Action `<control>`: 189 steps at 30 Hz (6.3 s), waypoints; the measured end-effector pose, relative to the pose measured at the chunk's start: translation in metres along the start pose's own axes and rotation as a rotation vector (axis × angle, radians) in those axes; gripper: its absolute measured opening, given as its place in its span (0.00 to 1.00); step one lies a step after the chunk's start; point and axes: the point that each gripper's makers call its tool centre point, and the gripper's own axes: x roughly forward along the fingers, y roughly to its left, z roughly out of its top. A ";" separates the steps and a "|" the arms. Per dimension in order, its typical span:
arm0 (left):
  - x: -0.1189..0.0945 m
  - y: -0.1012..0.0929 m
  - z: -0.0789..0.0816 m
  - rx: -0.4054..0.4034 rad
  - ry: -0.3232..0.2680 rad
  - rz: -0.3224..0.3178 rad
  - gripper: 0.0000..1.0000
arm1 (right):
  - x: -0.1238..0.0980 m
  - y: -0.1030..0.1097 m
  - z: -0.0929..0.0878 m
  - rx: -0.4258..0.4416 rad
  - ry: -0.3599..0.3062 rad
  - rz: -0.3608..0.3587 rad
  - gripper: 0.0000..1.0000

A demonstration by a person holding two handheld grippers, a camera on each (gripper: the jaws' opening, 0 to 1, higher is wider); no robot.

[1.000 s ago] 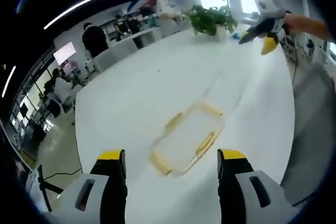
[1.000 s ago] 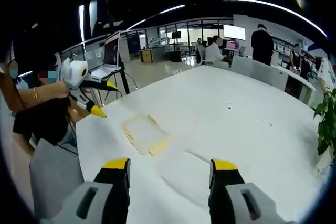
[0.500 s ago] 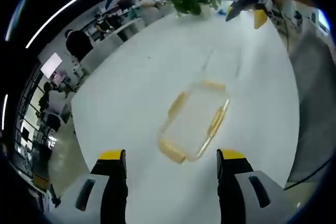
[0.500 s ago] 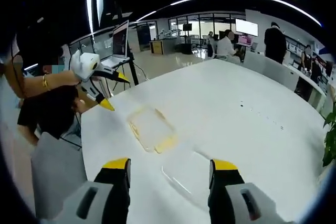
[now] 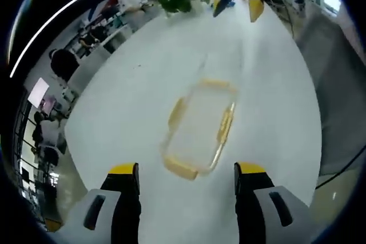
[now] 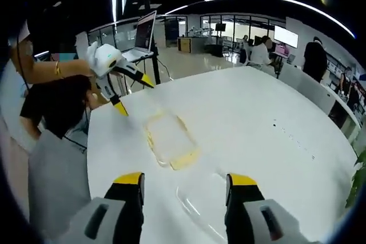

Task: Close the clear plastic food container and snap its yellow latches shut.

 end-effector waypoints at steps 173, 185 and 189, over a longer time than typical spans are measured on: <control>0.038 0.001 -0.031 0.219 0.164 -0.401 0.37 | 0.127 0.021 -0.021 -0.436 0.301 0.293 0.37; 0.018 0.009 -0.013 0.233 0.149 -0.380 0.37 | 0.105 0.021 -0.002 -0.445 0.256 0.285 0.37; 0.012 0.009 -0.008 0.229 0.143 -0.376 0.37 | 0.098 0.021 0.002 -0.453 0.251 0.286 0.37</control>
